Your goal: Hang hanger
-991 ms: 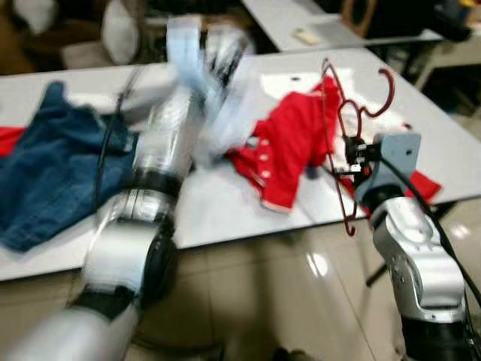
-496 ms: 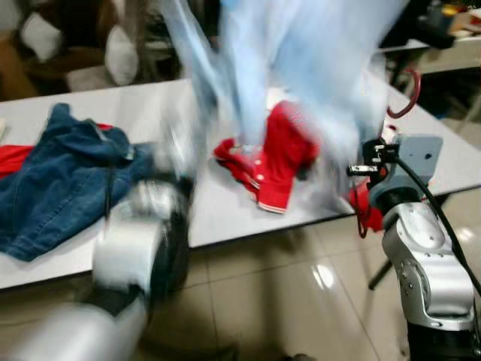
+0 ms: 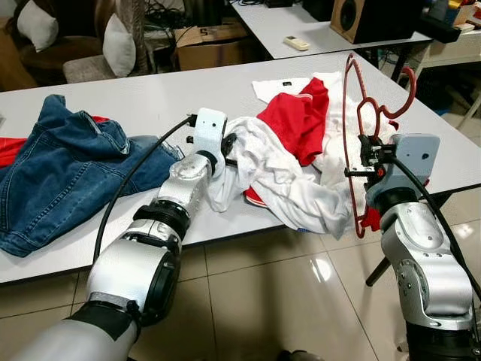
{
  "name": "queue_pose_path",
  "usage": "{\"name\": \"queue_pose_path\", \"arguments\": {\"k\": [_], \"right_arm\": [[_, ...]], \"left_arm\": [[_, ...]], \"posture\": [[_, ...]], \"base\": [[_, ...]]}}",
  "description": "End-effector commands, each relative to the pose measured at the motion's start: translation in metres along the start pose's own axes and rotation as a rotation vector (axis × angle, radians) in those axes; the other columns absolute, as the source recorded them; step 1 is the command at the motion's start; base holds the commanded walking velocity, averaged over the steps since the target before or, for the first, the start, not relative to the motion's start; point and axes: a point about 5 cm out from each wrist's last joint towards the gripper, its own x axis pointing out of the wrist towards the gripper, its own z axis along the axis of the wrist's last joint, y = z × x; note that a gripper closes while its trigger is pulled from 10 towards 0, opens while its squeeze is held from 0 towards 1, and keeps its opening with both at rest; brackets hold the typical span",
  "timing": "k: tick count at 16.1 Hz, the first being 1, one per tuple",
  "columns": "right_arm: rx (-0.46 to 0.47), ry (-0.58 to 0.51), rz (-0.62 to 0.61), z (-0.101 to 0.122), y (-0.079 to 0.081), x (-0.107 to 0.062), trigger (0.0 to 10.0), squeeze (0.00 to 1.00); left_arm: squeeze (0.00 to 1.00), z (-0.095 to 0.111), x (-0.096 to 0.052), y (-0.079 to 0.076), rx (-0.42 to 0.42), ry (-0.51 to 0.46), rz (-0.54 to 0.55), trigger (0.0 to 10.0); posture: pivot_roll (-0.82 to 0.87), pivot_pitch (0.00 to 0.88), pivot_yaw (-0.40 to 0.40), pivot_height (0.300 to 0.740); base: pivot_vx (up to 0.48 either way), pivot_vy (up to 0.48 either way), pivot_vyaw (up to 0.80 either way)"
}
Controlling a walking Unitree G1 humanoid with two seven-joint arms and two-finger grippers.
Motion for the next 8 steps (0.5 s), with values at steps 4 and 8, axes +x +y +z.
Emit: {"name": "queue_pose_path", "arguments": {"k": [4, 8], "right_arm": [[0.009, -0.026, 0.011, 0.006, 0.004, -0.002, 10.0, 0.0], [0.037, -0.103, 0.013, 0.021, 0.002, -0.003, 10.0, 0.0]], "left_arm": [[0.0, 0.035, 0.003, 0.002, -0.042, -0.138, -0.083, 10.0], [0.0, 0.073, -0.019, 0.022, -0.202, -0.46, -0.117, 10.0]], "posture": [[-0.13, 0.0, 0.093, 0.74], [-0.12, 0.0, 0.08, 0.74]], "base": [[0.0, 0.0, 0.0], [0.0, 0.0, 0.0]]}}
